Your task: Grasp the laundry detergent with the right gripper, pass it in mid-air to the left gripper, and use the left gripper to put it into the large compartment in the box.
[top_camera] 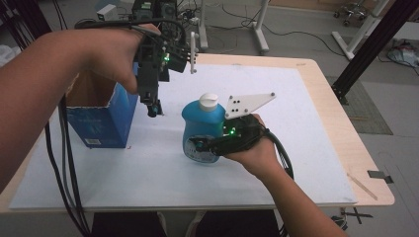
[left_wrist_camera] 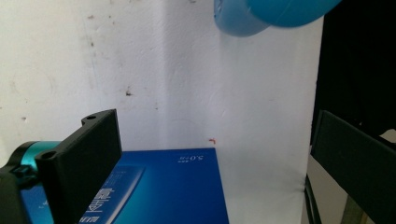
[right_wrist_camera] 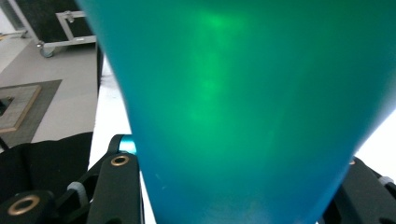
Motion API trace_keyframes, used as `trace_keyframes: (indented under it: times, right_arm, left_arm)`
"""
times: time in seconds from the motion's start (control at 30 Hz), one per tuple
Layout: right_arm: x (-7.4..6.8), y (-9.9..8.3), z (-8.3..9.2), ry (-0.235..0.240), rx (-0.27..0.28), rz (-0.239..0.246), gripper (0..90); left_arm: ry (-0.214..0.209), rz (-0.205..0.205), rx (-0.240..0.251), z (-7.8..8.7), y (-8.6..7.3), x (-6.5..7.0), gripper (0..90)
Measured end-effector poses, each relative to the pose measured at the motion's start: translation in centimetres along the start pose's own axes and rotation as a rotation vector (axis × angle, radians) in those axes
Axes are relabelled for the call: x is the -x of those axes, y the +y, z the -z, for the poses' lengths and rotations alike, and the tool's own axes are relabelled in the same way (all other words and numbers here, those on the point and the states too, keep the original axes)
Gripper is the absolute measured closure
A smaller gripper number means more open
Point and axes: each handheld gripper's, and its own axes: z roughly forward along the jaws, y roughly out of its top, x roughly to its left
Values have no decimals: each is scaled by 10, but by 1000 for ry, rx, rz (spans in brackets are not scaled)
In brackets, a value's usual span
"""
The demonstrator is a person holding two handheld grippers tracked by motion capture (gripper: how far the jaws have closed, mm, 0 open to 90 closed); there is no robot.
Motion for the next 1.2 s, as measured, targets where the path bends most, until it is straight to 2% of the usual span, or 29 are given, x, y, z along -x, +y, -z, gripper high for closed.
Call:
trace_keyframes:
  times: [0.27, 0.8, 1.2]
  right_arm:
    - [6, 14, -4, 49, -8, 36, 470]
    - [15, 20, -25, 141, -16, 29, 470]
    - [15, 31, -39, 182, -8, 52, 470]
  left_arm:
    - [-24, 4, 8, 5, 9, 6, 17]
    - [-33, -13, 2, 3, 23, 14, 17]
    - [-31, -19, -5, 1, 31, 19, 17]
